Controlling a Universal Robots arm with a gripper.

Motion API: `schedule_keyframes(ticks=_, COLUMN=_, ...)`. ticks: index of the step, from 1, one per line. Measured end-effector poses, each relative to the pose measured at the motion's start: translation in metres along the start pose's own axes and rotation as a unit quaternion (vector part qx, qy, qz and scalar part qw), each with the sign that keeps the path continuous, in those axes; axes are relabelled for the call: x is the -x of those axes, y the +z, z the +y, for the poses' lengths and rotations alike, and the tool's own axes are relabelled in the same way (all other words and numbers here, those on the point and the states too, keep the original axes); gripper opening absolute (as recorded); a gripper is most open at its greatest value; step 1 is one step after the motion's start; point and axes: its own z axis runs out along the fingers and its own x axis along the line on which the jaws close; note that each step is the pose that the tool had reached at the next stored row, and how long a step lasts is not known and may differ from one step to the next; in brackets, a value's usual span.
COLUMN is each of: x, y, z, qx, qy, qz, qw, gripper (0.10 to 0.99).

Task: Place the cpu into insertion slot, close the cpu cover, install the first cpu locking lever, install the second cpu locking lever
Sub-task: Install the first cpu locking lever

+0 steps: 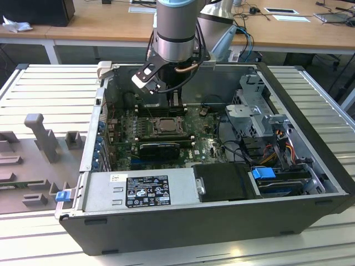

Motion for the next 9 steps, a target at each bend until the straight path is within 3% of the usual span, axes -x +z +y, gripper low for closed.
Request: schedule_keyframes(ticks=9, x=-0.0002, y=-0.0050, z=-0.0002, qx=0.0000, qy=0.000, qz=0.0000, qw=1.0000, gripper=0.106)
